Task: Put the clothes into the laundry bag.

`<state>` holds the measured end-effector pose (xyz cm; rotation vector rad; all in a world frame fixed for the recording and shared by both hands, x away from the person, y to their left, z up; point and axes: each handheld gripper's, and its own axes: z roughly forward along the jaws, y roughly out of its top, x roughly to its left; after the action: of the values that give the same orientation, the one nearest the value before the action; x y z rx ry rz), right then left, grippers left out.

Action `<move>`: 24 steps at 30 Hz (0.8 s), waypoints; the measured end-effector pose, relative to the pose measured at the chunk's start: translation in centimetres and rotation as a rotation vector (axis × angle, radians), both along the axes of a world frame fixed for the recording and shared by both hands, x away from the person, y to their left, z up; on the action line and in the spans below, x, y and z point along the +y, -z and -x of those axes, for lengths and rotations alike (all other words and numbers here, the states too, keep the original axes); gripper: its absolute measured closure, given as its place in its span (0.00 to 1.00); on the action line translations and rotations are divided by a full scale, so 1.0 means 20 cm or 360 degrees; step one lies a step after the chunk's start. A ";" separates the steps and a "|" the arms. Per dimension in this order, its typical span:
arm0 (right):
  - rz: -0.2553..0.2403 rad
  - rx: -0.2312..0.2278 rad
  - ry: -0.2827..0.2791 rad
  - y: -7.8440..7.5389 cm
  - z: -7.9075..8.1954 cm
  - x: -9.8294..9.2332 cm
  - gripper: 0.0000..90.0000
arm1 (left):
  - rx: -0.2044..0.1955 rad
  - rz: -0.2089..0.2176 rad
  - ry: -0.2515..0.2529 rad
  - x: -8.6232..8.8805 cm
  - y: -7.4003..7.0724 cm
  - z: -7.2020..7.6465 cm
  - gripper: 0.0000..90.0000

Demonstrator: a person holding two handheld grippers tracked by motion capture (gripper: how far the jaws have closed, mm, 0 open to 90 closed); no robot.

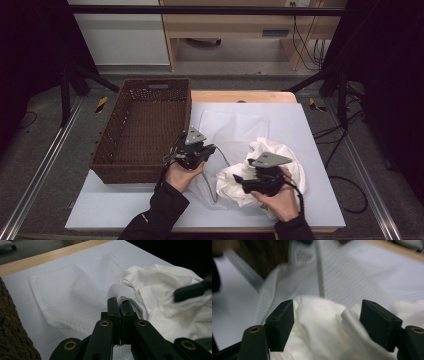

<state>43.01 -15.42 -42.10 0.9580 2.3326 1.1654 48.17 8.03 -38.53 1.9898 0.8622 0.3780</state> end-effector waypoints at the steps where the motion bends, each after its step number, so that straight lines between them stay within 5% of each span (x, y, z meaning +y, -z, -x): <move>1: 0.0040 0.0019 0.0007 0.05 -0.01 0.03 0.31 | 0.0004 -0.0003 0.0002 0.00 0.00 0.00 0.99; 3: 0.0114 0.0041 0.0007 0.10 -0.03 0.05 0.43 | 0.0006 -0.0018 0.0005 0.00 0.01 0.00 0.99; 7: 0.0274 0.0029 0.0016 0.10 -0.02 0.03 0.92 | 0.0021 0.0009 -0.0014 0.01 0.02 0.00 0.99; 10: 0.0151 0.0009 0.0010 0.05 0.02 -0.01 0.95 | 0.0019 0.0014 -0.0019 0.03 0.00 0.00 0.99; 13: -0.0021 -0.0046 -0.0139 -0.04 0.10 0.00 0.95 | 0.0038 0.0045 -0.0018 0.03 0.00 -0.01 0.99; 16: -0.0087 -0.0070 -0.0223 -0.10 0.11 0.08 0.95 | 0.0038 0.0069 0.0009 0.01 -0.02 0.00 0.99; 21: -0.0032 -0.0011 -0.0089 0.01 -0.04 0.23 0.95 | -0.0013 0.0075 0.0059 -0.04 -0.07 0.06 0.99; 24: -0.0025 -0.0036 0.0063 0.08 -0.12 0.26 0.95 | -0.0021 0.0087 0.0069 -0.06 -0.07 0.08 0.99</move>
<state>45.33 -10.13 -43.78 0.9867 2.2800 1.1748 46.52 6.83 -37.13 1.9501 0.8113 0.3388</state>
